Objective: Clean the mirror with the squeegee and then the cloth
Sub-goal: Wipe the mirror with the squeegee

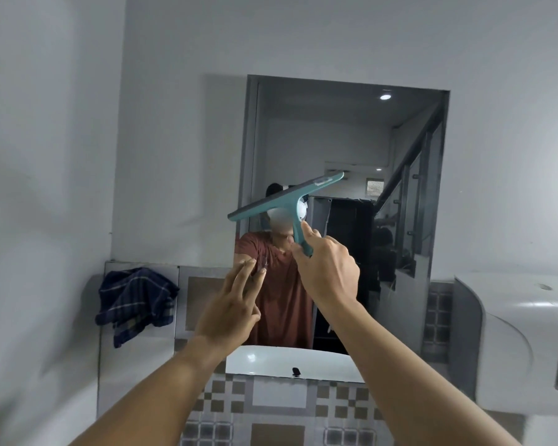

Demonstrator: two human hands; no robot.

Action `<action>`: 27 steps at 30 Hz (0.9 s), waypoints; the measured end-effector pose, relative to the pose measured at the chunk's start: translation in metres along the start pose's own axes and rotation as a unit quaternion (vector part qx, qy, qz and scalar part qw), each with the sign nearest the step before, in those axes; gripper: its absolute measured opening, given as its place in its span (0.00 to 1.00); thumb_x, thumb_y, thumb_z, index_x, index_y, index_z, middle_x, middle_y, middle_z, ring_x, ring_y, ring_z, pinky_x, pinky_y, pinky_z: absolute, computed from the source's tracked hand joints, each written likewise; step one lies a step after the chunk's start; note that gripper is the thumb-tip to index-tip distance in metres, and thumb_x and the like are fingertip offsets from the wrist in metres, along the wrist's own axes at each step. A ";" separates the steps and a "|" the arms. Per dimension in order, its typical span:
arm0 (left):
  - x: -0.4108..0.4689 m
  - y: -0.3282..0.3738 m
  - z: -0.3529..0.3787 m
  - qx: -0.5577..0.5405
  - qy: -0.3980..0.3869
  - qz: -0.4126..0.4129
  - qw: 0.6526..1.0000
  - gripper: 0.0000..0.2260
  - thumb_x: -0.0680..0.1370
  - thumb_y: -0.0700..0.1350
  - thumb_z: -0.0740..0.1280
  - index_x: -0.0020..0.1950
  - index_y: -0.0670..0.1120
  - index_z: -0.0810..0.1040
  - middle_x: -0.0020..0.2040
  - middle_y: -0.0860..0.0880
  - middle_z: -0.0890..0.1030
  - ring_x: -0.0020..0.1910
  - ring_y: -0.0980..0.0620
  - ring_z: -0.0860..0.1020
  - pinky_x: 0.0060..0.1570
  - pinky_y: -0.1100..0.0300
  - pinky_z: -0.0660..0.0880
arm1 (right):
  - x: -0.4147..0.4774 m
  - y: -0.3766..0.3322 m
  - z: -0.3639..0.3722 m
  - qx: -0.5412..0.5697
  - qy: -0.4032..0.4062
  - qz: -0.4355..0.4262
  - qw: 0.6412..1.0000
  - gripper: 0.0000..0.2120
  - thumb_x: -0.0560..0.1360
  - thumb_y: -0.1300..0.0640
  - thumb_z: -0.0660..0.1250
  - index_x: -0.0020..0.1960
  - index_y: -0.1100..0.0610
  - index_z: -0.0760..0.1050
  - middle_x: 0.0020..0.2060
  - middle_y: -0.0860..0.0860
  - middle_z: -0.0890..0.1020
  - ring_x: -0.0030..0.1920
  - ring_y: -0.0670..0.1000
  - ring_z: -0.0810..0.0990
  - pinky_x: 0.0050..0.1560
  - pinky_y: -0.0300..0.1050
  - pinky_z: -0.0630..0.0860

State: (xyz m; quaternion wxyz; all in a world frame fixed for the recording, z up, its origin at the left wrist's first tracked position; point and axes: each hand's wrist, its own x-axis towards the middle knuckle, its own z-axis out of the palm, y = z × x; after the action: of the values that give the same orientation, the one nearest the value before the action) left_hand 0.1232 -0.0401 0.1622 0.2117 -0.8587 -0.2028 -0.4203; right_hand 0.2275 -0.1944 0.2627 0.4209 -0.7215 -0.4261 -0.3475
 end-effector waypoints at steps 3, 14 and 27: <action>-0.001 -0.002 0.001 0.002 -0.001 0.004 1.000 0.43 0.68 0.52 0.79 0.78 0.42 0.65 0.77 0.40 0.65 0.76 0.41 0.63 0.58 0.52 0.80 | 0.002 0.013 -0.011 -0.039 -0.022 -0.016 0.999 0.23 0.81 0.43 0.61 0.75 0.43 0.67 0.54 0.50 0.81 0.50 0.56 0.82 0.42 0.52 0.81; -0.002 -0.007 0.000 -0.006 -0.008 0.028 1.000 0.44 0.67 0.55 0.80 0.76 0.39 0.66 0.75 0.39 0.68 0.75 0.41 0.67 0.60 0.49 0.80 | 0.031 0.061 -0.052 -0.154 -0.077 -0.089 0.981 0.21 0.83 0.43 0.57 0.76 0.40 0.65 0.53 0.48 0.78 0.46 0.53 0.81 0.42 0.48 0.78; 0.063 -0.016 -0.044 -0.051 0.069 -0.022 0.996 0.31 0.72 0.40 0.72 0.74 0.40 0.68 0.71 0.41 0.67 0.69 0.40 0.68 0.62 0.48 0.77 | 0.059 0.086 -0.073 -0.196 -0.088 -0.148 0.965 0.20 0.84 0.47 0.55 0.75 0.39 0.66 0.49 0.48 0.73 0.44 0.51 0.75 0.45 0.48 0.73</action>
State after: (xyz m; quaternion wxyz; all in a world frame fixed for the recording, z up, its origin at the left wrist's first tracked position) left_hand 0.1221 -0.0399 0.2407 0.1716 -0.8330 -0.1846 -0.4926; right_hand 0.3185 -0.2657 0.3163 0.1760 -0.7467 -0.4864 -0.4181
